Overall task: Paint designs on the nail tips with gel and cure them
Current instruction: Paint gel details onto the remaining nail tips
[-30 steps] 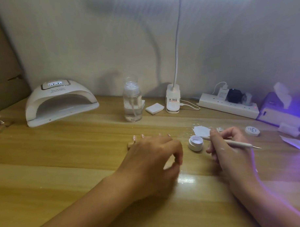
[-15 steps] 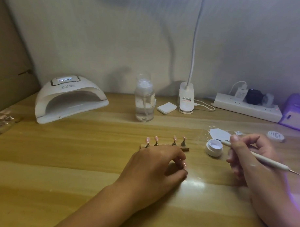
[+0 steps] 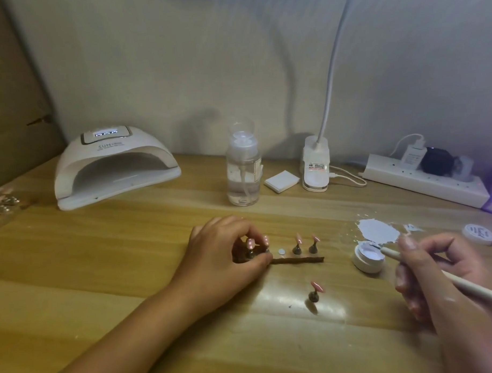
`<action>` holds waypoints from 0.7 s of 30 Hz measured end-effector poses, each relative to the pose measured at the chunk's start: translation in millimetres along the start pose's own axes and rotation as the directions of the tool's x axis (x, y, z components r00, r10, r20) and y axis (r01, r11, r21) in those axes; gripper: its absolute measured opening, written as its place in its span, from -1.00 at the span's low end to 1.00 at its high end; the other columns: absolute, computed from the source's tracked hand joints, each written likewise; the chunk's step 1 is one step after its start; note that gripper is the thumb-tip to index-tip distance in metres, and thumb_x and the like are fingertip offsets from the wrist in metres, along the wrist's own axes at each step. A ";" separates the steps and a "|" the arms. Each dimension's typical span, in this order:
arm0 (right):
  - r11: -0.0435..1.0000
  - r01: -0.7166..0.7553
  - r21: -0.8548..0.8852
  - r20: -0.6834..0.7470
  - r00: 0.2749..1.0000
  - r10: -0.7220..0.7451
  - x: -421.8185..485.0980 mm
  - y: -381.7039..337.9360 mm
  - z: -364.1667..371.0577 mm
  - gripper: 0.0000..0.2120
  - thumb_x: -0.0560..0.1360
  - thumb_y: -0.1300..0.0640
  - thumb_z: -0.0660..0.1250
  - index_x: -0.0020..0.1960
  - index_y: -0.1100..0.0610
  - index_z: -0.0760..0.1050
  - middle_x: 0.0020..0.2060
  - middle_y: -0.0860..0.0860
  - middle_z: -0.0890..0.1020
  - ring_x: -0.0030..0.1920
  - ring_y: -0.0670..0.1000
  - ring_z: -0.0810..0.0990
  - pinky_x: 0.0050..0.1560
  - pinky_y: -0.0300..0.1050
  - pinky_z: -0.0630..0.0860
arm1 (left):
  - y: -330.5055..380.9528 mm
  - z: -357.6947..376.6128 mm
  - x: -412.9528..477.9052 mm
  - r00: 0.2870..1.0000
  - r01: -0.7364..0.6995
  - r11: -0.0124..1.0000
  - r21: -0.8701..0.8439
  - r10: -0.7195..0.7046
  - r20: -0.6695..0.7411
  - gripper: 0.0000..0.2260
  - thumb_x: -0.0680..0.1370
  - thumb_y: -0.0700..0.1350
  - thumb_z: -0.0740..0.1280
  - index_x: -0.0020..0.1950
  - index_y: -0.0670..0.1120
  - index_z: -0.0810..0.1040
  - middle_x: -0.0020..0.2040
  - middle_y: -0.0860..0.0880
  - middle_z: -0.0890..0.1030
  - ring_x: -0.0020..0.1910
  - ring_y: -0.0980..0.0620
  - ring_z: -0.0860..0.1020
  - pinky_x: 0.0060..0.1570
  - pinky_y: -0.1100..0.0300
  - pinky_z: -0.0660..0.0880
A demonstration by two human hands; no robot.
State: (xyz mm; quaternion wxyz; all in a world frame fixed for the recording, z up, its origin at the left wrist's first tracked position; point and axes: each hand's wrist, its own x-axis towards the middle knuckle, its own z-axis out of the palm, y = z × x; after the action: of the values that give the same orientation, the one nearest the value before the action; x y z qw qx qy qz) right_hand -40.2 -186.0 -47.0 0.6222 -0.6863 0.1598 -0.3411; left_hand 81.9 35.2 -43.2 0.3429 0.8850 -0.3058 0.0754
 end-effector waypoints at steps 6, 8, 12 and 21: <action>0.996 0.064 -0.061 0.025 0.998 -0.063 -6.4 -6.2 3.0 -0.67 0.38 -0.19 0.36 -0.18 0.07 0.41 -0.50 0.10 0.55 -0.64 -0.10 0.34 -0.59 -0.41 0.25 | 0.6 0.1 -3.5 0.995 -0.098 0.994 0.052 0.099 -0.025 -0.89 0.44 0.05 0.46 -0.17 0.16 0.53 -0.17 0.29 0.52 -0.04 0.23 0.45 0.03 0.29 0.26; 0.994 0.076 -0.081 0.029 0.997 -0.074 -7.2 -7.2 3.1 -0.67 0.38 -0.18 0.36 -0.18 0.08 0.42 -0.50 0.10 0.56 -0.63 -0.10 0.35 -0.59 -0.41 0.27 | 0.9 -0.1 -3.8 0.992 -0.122 0.989 0.082 0.124 -0.016 -0.90 0.46 0.05 0.45 -0.16 0.16 0.53 -0.18 0.29 0.51 -0.04 0.24 0.44 0.03 0.30 0.26; 0.996 0.051 -0.067 0.023 0.998 -0.050 -5.5 -7.9 3.7 -0.66 0.36 -0.19 0.36 -0.20 0.08 0.41 -0.51 0.10 0.55 -0.64 -0.08 0.34 -0.59 -0.40 0.26 | 1.0 0.0 -4.0 0.989 -0.143 0.983 0.113 0.145 -0.007 -0.90 0.47 0.05 0.42 -0.15 0.19 0.50 -0.20 0.26 0.49 -0.08 0.23 0.43 0.00 0.32 0.25; 1.000 -0.005 -0.026 -0.001 1.000 0.005 -1.9 -6.7 1.7 -0.71 0.34 -0.16 0.38 -0.21 0.03 0.42 -0.51 0.09 0.56 -0.64 -0.09 0.32 -0.61 -0.38 0.25 | -5.3 2.3 2.1 1.000 -0.018 0.997 -0.078 0.018 0.010 -0.91 0.42 0.12 0.45 -0.16 0.21 0.55 -0.14 0.22 0.53 -0.02 0.22 0.49 0.12 0.05 0.43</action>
State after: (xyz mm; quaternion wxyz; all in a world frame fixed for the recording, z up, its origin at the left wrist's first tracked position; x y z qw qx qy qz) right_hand -41.8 -182.4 -41.0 0.6141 -0.6936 0.1664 -0.3378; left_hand 86.6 35.7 -47.2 0.3747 0.8686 -0.3183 0.0619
